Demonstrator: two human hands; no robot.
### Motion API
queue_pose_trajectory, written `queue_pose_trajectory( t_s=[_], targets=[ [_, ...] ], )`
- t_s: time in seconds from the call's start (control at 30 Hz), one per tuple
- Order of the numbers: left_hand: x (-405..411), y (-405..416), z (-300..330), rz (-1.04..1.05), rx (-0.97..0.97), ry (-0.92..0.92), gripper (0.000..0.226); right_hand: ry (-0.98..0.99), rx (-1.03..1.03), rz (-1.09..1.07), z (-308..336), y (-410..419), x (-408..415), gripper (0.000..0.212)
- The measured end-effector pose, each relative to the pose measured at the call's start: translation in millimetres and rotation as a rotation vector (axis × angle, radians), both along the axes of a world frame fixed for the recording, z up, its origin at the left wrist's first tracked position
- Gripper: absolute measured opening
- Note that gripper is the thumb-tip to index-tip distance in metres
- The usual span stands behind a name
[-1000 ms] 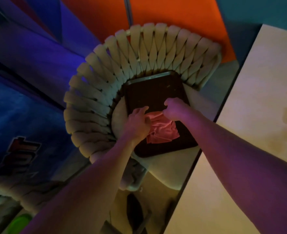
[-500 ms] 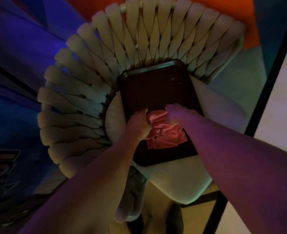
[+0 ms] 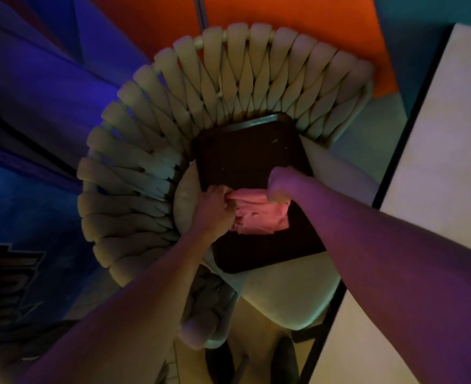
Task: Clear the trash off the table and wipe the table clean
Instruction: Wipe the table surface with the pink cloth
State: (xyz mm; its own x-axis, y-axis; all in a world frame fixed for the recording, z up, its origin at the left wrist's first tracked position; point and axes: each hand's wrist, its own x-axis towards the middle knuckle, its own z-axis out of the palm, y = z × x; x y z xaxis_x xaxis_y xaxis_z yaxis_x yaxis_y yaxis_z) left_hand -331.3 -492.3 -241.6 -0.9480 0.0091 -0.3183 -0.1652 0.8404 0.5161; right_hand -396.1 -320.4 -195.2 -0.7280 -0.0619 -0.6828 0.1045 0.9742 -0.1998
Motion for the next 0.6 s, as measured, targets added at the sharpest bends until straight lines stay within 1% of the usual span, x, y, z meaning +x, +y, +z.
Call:
queue_pose_trajectory(
  t_s=[0.07, 0.13, 0.2, 0.37, 0.47, 0.6],
  targets=[
    [4, -2, 23, 0.04, 0.088, -0.004, 0.025, 0.031, -0.07, -0.037, 19, 4, 4, 0.03],
    [9, -3, 52, 0.057, 0.115, 0.021, 0.023, 0.079, -0.142, -0.051, 42, 10, 11, 0.024],
    [13, -2, 81, 0.076, 0.106, 0.106, 0.022, 0.174, -0.221, -0.052, 66, 16, 17, 0.02],
    [34, 9, 167, 0.123, 0.156, 0.329, 0.022, 0.401, -0.415, -0.135, 143, 35, 51, 0.026],
    [58, 20, 222, 0.128, 0.258, 0.444, 0.024, 0.507, -0.543, -0.209, 187, 46, 81, 0.025],
    [98, 33, 281, 0.098, 0.377, 0.506, 0.024, 0.581, -0.725, -0.235, 242, 63, 129, 0.025]
  ],
)
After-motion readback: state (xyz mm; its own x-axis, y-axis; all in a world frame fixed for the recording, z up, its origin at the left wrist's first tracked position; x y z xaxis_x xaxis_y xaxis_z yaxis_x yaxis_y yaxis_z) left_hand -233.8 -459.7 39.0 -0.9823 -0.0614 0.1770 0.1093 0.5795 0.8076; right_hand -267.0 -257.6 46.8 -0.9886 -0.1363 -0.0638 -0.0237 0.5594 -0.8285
